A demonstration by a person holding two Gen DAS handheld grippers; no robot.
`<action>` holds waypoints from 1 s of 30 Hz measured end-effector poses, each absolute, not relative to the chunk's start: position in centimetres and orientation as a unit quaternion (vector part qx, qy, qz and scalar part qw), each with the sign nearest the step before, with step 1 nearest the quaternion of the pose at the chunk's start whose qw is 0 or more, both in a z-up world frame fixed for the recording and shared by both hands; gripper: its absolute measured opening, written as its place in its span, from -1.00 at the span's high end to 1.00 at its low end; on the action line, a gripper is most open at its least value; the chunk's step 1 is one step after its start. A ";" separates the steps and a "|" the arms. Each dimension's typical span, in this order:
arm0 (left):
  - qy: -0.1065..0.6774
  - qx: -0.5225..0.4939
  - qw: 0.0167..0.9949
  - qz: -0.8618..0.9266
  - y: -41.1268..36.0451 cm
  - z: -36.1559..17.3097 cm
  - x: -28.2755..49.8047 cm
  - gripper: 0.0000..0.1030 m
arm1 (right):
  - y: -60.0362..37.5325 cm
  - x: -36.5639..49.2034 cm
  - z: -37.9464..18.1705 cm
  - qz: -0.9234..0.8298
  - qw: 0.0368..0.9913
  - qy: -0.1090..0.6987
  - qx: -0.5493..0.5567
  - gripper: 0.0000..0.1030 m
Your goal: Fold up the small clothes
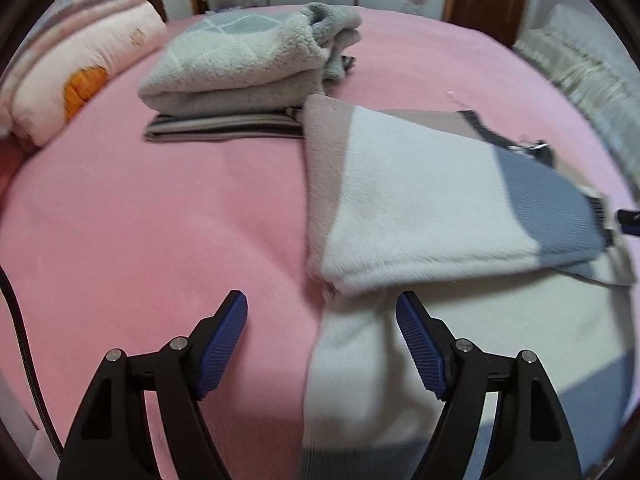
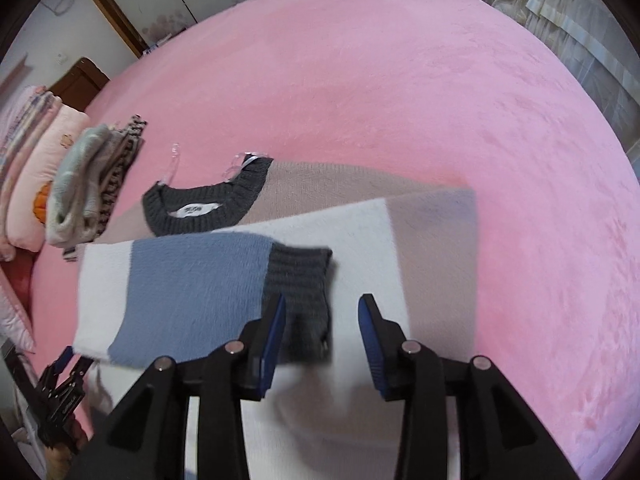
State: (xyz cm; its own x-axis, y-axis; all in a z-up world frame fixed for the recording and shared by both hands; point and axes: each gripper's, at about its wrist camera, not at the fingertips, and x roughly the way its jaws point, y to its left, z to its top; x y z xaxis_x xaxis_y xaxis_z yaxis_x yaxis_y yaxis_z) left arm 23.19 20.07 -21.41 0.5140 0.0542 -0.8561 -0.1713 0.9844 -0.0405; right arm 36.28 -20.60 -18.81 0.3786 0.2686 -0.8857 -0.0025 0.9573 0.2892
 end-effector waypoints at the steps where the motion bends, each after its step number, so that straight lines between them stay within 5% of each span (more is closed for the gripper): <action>1: 0.487 -0.067 0.869 0.056 20.4 -21.1 22.8 -0.47 | -20.9 35.8 -18.7 0.087 0.821 0.550 0.126 0.26; 13: 0.467 -0.214 0.854 0.084 25.8 -20.3 23.3 -0.47 | -20.6 35.0 -22.5 0.104 0.797 0.556 0.212 0.27; 16: 0.475 -0.201 0.852 0.090 25.2 -21.1 24.5 -0.47 | -21.2 35.0 -23.1 0.101 0.796 0.542 0.250 0.32; 20: 0.488 -0.167 0.851 0.099 23.4 -22.1 26.2 -0.47 | -20.9 34.6 -22.8 0.096 0.807 0.536 0.228 0.73; 30: 0.507 -0.020 0.850 0.143 19.5 -22.9 28.4 -0.52 | -20.1 32.0 -21.4 0.047 0.839 0.519 0.153 0.80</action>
State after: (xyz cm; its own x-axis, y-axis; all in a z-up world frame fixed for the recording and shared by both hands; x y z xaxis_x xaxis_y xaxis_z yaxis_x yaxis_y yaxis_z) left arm 28.41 19.51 -22.92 0.4446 0.2226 -0.8676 -0.2623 0.9585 0.1115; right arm 32.02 -20.09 -21.45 0.4565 0.2375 -0.8575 0.0811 0.9486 0.3059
